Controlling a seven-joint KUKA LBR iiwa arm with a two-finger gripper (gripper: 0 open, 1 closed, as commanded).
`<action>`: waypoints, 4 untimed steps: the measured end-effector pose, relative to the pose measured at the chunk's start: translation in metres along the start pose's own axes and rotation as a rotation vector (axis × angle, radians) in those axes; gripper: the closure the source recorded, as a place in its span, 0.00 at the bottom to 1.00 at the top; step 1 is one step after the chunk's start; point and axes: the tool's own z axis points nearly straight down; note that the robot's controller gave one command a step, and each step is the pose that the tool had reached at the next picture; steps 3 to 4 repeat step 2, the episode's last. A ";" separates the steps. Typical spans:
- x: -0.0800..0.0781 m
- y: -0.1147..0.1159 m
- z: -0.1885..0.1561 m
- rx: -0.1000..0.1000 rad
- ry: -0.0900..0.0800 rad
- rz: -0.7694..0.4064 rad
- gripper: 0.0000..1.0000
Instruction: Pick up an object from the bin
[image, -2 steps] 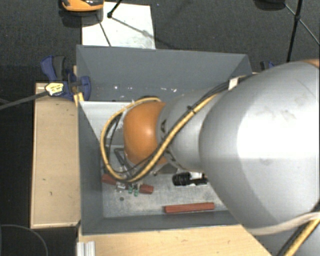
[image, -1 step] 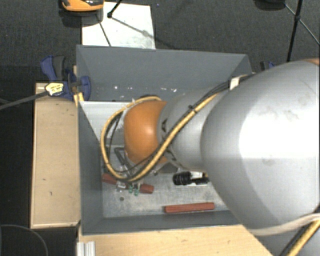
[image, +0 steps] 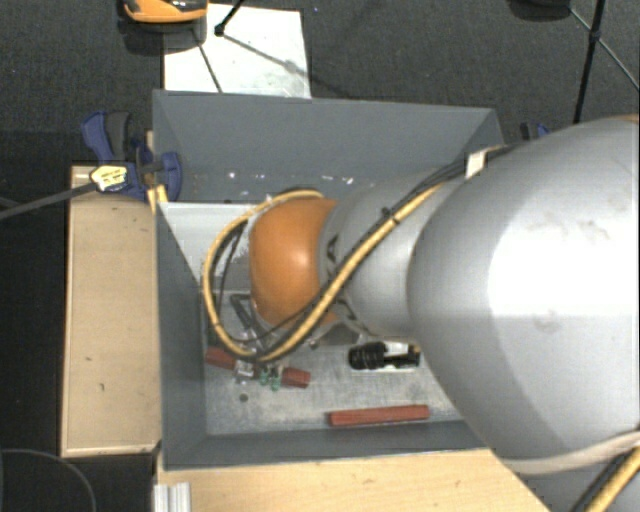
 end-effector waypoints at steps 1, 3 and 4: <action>0.001 -0.001 -0.023 0.004 0.004 -0.002 1.00; 0.000 0.000 -0.046 -0.001 -0.002 -0.004 1.00; 0.000 0.000 -0.046 -0.001 -0.002 -0.004 1.00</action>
Offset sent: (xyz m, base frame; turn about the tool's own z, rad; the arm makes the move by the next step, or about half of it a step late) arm 0.0000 0.0000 0.0403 0.0000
